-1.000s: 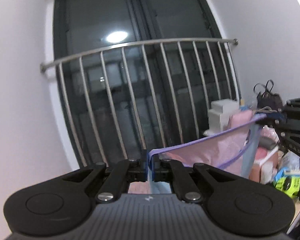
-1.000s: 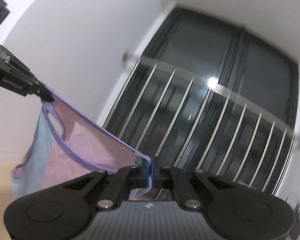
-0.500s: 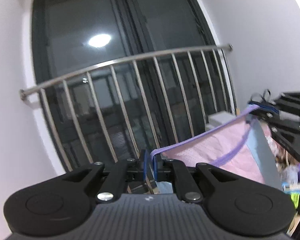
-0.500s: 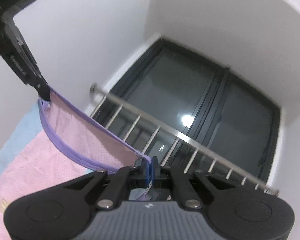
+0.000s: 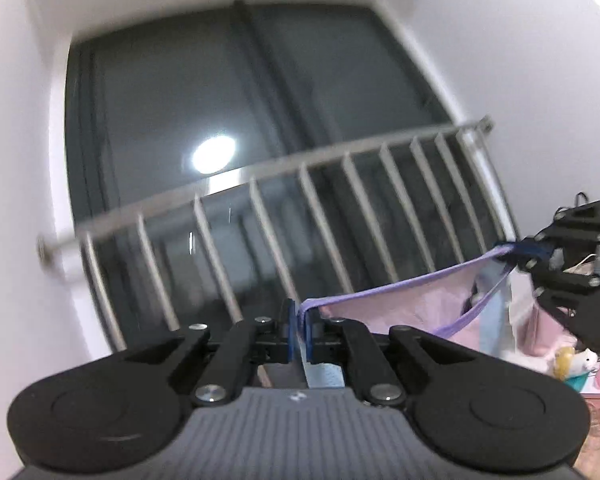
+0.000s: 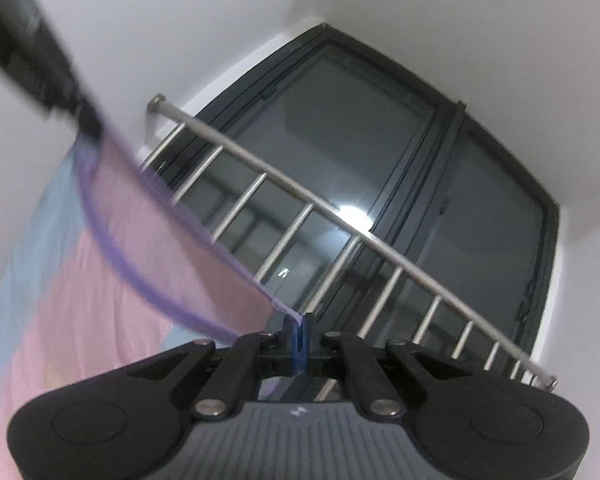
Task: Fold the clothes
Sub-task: 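Lay the garment flat on the table and open both grippers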
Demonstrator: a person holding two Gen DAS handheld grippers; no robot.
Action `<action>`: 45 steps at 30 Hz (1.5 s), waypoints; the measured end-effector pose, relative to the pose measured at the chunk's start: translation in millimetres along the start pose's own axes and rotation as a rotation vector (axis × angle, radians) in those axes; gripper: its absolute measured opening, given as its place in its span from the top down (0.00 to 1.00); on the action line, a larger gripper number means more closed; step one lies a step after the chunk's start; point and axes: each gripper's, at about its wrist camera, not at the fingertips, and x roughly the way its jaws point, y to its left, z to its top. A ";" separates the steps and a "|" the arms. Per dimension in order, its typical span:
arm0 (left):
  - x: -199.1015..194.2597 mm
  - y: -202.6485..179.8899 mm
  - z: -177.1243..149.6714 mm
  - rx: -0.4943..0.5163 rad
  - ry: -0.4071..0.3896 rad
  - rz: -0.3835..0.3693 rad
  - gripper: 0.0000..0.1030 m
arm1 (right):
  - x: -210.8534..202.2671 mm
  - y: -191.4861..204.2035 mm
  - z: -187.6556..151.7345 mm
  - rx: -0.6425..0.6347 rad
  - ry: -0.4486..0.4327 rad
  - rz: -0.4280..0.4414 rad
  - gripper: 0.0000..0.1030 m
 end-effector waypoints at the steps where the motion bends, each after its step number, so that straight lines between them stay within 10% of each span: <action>1: -9.0 -5.8 0.8 0.028 -0.028 -0.004 0.95 | -3.9 -3.8 -1.9 -0.001 -0.005 -0.005 0.99; 7: -43.3 -62.3 -70.4 0.100 0.070 -0.047 0.91 | -59.0 18.6 -44.6 -0.061 0.080 0.117 0.99; 15: -110.0 -182.7 -299.2 -0.289 0.597 -0.173 0.96 | -141.6 130.8 -182.5 -0.092 0.447 0.440 0.99; 19: -156.0 -239.5 -365.6 -0.438 0.737 -0.052 0.92 | -188.1 172.4 -243.5 -0.042 0.624 0.566 0.99; 22: -179.3 -260.1 -372.8 -0.519 0.748 0.049 0.61 | -213.0 182.1 -271.9 0.015 0.719 0.614 0.95; 27: -210.2 -272.9 -357.1 -0.559 0.684 0.073 0.45 | -250.0 166.2 -287.3 0.084 0.806 0.641 0.62; 30: -200.4 -267.3 -352.0 -0.572 0.677 0.106 0.30 | -269.5 153.5 -286.4 0.142 0.819 0.635 0.62; 38: -185.6 -260.0 -366.1 -0.708 0.776 0.200 0.30 | -312.1 130.4 -276.7 0.278 0.833 0.554 0.58; 45: -199.2 -256.9 -340.9 -0.832 0.708 0.185 0.27 | -338.1 100.4 -255.8 0.305 0.766 0.473 0.58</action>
